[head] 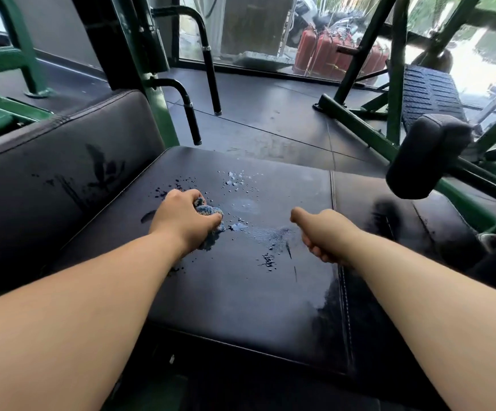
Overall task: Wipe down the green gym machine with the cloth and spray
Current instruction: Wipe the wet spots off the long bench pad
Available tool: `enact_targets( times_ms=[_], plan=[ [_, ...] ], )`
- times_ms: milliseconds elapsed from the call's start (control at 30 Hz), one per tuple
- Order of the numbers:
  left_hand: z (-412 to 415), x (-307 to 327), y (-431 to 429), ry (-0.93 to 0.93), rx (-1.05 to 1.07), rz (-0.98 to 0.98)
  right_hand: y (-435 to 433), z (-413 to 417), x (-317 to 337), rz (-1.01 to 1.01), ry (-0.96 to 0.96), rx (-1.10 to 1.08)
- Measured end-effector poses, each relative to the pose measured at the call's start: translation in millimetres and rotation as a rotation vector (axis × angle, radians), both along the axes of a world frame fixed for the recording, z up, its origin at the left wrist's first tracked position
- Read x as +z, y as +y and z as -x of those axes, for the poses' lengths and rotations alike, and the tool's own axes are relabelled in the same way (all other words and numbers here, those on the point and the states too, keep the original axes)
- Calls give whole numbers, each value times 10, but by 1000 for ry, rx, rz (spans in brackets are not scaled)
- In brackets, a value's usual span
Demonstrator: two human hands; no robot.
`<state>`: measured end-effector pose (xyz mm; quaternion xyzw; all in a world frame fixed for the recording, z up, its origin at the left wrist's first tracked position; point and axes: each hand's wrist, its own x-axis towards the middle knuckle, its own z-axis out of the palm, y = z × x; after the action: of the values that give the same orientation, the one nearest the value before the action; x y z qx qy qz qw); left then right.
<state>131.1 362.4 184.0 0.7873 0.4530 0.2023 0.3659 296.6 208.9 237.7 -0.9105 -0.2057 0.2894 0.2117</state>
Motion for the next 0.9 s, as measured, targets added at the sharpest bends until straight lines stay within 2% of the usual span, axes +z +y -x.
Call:
enact_targets(
  times_ms=[100, 200, 267, 434, 600, 767, 901],
  plan=[
    [-50, 11, -87, 2, -29, -8, -13, -140, 128, -164, -69, -138],
    [-83, 13, -156, -22, -67, -19, 124, -284, 286, -420, -168, -240],
    [-77, -3, -204, 22, -87, -51, 214, -312, 362, -499, -209, -266],
    [-52, -44, -260, 57, -91, -92, 337, -348, 390, -523, -30, -368],
    [29, -108, -222, 104, -97, -121, 310, -412, 338, -552, -174, -365],
    [94, -153, -178, 134, -80, -130, 296, -352, 244, -552, 17, -343],
    [161, -197, -172, 136, -82, -128, 292, -291, 221, -540, 24, -297]
  ],
)
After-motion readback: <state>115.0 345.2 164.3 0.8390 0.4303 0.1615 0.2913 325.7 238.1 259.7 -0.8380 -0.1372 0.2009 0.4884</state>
